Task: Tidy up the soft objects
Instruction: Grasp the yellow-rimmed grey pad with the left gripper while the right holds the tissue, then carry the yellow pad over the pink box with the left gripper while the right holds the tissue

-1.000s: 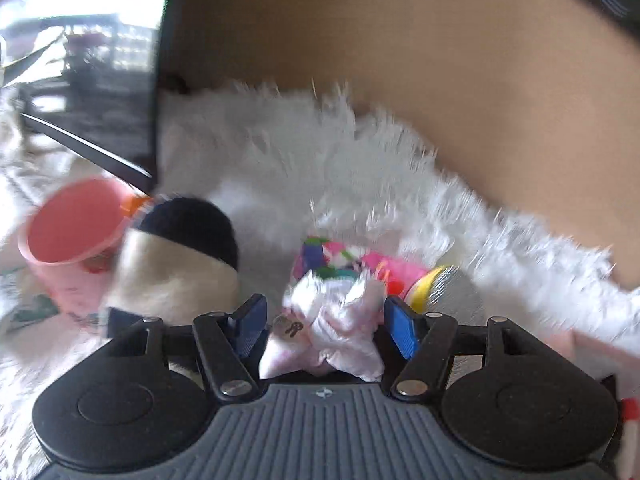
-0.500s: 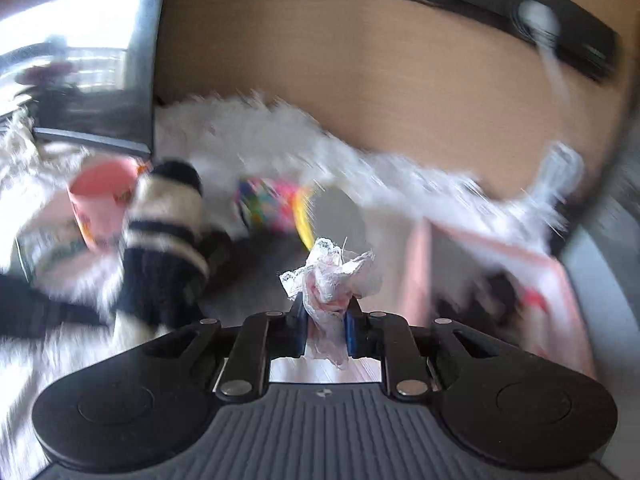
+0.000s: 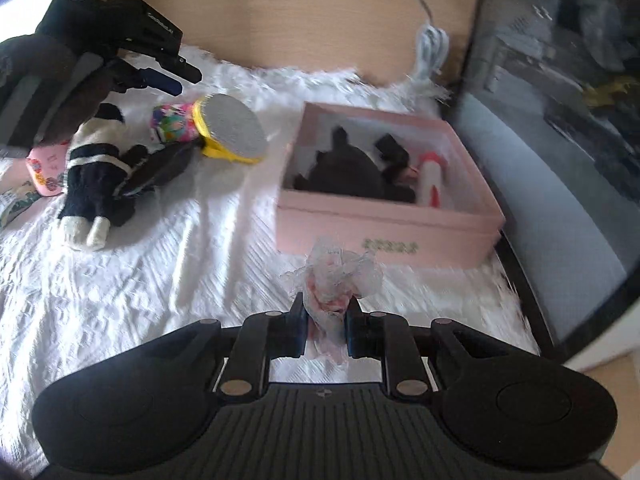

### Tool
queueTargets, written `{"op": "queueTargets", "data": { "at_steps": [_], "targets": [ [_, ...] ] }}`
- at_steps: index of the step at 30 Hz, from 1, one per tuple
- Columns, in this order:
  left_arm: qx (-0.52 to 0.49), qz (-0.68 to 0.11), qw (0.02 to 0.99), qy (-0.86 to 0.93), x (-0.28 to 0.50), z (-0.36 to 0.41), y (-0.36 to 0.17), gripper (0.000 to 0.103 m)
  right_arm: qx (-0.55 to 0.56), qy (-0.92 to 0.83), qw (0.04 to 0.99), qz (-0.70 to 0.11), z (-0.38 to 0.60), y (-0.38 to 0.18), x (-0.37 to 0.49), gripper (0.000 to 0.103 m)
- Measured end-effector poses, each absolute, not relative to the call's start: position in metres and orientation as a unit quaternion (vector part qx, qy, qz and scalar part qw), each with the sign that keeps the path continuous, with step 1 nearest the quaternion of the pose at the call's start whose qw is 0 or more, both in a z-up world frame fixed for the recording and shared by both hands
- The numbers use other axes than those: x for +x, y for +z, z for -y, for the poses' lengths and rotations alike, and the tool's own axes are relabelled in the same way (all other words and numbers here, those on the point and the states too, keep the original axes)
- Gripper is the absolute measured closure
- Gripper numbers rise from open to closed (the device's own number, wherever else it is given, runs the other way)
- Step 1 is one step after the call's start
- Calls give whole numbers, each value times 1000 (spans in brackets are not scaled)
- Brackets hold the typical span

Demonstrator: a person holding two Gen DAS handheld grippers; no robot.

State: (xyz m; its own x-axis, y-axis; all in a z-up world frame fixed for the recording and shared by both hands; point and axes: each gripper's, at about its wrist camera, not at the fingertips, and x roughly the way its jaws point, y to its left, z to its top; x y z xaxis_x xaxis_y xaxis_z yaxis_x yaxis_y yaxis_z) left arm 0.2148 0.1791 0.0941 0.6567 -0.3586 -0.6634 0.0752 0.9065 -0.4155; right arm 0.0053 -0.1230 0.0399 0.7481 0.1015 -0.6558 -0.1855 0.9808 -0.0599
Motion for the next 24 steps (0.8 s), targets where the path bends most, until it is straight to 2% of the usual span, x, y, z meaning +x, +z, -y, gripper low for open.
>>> {"op": "queueTargets", "data": {
  "at_steps": [4,9,16,20,24],
  "targets": [
    [-143,-420,891,-97,235,-165,82,74,-52,79,928,-359,133,29,-1,85],
    [-163,-450,873,-88,252,-153,58,74,-41,74,925,-369,142,21,-2,85],
    [-143,-447,877,-101,266,-126,40,74,-48,82,925,-369,143,18,4,85],
    [-159,-476,856,-126,274,-120,31,84,-53,87,926,-364,141,18,7,85],
    [-187,-453,859,-149,265,-123,37,85,-61,88,930,-350,144,23,5,85]
  ]
}}
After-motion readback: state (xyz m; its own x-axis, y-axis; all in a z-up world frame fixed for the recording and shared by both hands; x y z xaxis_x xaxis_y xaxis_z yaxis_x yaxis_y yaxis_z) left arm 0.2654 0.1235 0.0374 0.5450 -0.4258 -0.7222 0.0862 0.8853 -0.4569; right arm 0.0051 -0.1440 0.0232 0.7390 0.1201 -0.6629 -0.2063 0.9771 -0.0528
